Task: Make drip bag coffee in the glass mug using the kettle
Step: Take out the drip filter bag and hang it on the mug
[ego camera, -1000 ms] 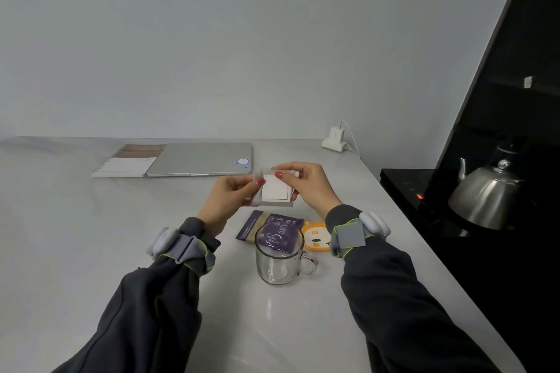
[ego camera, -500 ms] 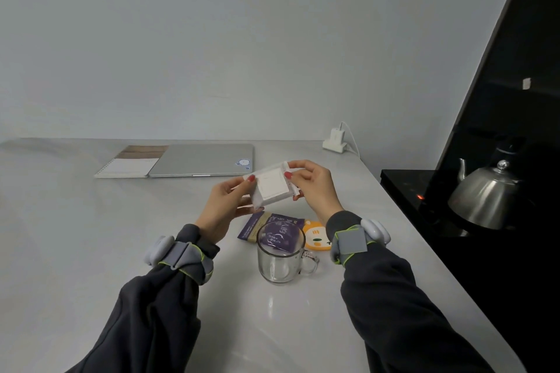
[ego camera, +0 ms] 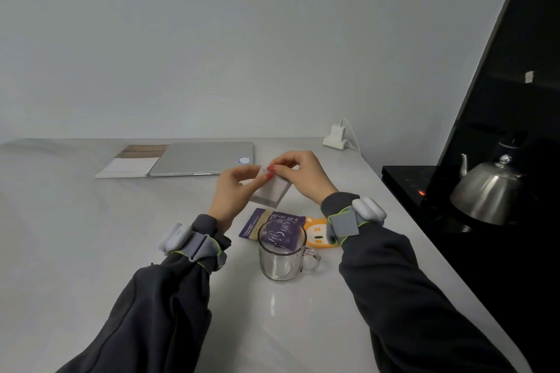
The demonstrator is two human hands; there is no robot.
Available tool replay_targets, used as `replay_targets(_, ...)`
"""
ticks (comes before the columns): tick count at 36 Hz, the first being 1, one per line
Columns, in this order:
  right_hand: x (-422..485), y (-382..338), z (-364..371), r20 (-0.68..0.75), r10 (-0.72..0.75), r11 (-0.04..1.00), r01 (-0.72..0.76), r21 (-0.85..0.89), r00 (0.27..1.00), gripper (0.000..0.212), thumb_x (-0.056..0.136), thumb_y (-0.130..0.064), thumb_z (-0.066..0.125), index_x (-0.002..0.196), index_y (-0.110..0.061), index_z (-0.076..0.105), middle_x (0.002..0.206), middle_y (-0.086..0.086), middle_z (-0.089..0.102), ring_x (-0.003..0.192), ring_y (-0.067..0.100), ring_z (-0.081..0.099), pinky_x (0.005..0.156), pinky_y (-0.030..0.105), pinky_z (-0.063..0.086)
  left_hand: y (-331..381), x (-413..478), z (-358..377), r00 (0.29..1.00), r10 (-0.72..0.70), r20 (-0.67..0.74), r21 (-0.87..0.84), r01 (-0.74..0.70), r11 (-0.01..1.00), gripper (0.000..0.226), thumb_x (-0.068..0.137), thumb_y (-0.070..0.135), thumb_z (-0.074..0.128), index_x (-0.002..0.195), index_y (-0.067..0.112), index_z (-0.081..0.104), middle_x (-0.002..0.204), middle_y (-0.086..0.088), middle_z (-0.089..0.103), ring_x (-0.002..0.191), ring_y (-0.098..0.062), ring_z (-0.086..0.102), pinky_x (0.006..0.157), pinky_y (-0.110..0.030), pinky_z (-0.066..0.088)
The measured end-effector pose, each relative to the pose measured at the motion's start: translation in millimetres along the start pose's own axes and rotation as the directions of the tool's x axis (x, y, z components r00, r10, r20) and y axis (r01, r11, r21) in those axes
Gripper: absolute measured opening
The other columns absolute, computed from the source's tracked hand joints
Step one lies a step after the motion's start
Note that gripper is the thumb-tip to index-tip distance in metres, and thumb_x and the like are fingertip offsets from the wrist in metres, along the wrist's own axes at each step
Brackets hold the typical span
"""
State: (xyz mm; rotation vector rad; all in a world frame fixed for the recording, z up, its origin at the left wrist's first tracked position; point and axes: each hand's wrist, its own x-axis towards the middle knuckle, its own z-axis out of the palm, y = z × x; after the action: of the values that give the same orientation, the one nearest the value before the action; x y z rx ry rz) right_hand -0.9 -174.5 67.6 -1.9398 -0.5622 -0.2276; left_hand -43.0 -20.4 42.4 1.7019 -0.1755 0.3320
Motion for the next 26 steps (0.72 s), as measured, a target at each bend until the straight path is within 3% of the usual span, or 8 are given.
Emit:
replay_targets(2, 2, 2, 2, -0.004, 0.002, 1.0, -0.002, 0.021, 1.0, 0.01, 0.084, -0.011, 0.068, 0.091, -0.006, 0.074, 0.084, 0.006, 0.07, 0.08, 0.013, 0.059, 0.077, 0.022, 0.045, -2, 3, 0, 0.997, 0.0, -0.071, 0.021, 0.001, 1.0, 0.021, 0.08, 0.033, 0.073, 0.086, 0.013, 0.076, 0.088, -0.003, 0.075, 0.084, -0.01, 0.067, 0.08, -0.025, 0.048)
replay_targets(5, 2, 9, -3, -0.038, 0.078, 0.99, -0.073, 0.119, 0.996, 0.023, 0.083, -0.013, 0.07, 0.105, -0.006, 0.07, 0.089, 0.007, 0.068, 0.083, 0.014, 0.061, 0.08, 0.019, 0.048, -1, 3, -1, 0.99, -0.033, -0.137, -0.102, 0.019, 0.995, 0.014, 0.082, 0.022, 0.072, 0.08, 0.009, 0.074, 0.079, -0.005, 0.073, 0.069, -0.008, 0.062, 0.068, -0.022, 0.047)
replay_targets(8, -2, 16, -9, -0.028, 0.127, 0.984, -0.122, 0.128, 0.992, 0.019, 0.083, -0.015, 0.071, 0.096, -0.002, 0.072, 0.078, 0.002, 0.066, 0.071, 0.012, 0.059, 0.069, 0.012, 0.048, -3, 2, -3, 0.989, -0.078, -0.126, -0.188, 0.053, 0.981, 0.009, 0.086, 0.016, 0.066, 0.081, 0.011, 0.072, 0.069, 0.009, 0.071, 0.064, 0.001, 0.062, 0.06, -0.011, 0.046)
replay_targets(11, -5, 15, -7, -0.041, 0.117, 0.988, -0.111, 0.111, 0.992, 0.012, 0.083, -0.015, 0.07, 0.087, -0.003, 0.073, 0.074, 0.004, 0.066, 0.065, 0.009, 0.056, 0.062, 0.008, 0.045, -9, 2, -5, 0.989, -0.11, -0.1, -0.19, 0.089, 0.978, 0.009, 0.087, 0.018, 0.066, 0.082, 0.014, 0.072, 0.074, 0.011, 0.072, 0.072, 0.0, 0.062, 0.068, -0.015, 0.048)
replay_targets(17, -4, 16, 1, -0.032, 0.099, 0.995, -0.098, 0.01, 0.995, 0.009, 0.082, -0.021, 0.072, 0.081, -0.013, 0.075, 0.081, 0.0, 0.07, 0.071, 0.012, 0.052, 0.069, 0.021, 0.044, -13, 5, -6, 0.995, -0.052, -0.089, -0.044, 0.048, 0.998, 0.017, 0.08, 0.021, 0.073, 0.092, 0.008, 0.074, 0.089, -0.006, 0.074, 0.08, -0.01, 0.067, 0.074, -0.02, 0.05)
replay_targets(20, -4, 13, 0, -0.025, 0.089, 0.993, -0.087, 0.075, 0.996, 0.011, 0.083, -0.021, 0.071, 0.086, -0.012, 0.075, 0.085, 0.002, 0.07, 0.072, 0.01, 0.053, 0.069, 0.015, 0.043, -13, 8, -9, 0.992, -0.038, -0.116, 0.02, 0.04, 0.999, 0.02, 0.077, 0.028, 0.075, 0.088, 0.011, 0.076, 0.087, -0.006, 0.074, 0.078, -0.011, 0.065, 0.072, -0.02, 0.046)
replay_targets(22, -3, 12, -2, -0.074, 0.112, 0.982, -0.099, 0.162, 0.991, 0.011, 0.083, -0.022, 0.07, 0.085, -0.012, 0.072, 0.086, 0.0, 0.069, 0.075, 0.012, 0.056, 0.071, 0.016, 0.045, -9, 8, -9, 0.988, -0.052, -0.145, -0.065, 0.043, 0.997, 0.014, 0.08, 0.023, 0.073, 0.086, 0.011, 0.075, 0.084, -0.006, 0.072, 0.073, -0.005, 0.062, 0.07, -0.017, 0.046)
replay_targets(26, -3, 14, -7, -0.223, 0.171, 0.955, -0.106, 0.276, 0.96, 0.022, 0.081, -0.012, 0.071, 0.066, -0.013, 0.055, 0.09, 0.001, 0.064, 0.085, 0.012, 0.056, 0.075, 0.017, 0.043, -7, 9, -8, 0.981, -0.075, -0.177, -0.157, 0.047, 0.986, 0.01, 0.08, 0.023, 0.073, 0.086, 0.015, 0.075, 0.089, -0.006, 0.073, 0.079, -0.006, 0.062, 0.081, -0.022, 0.047)
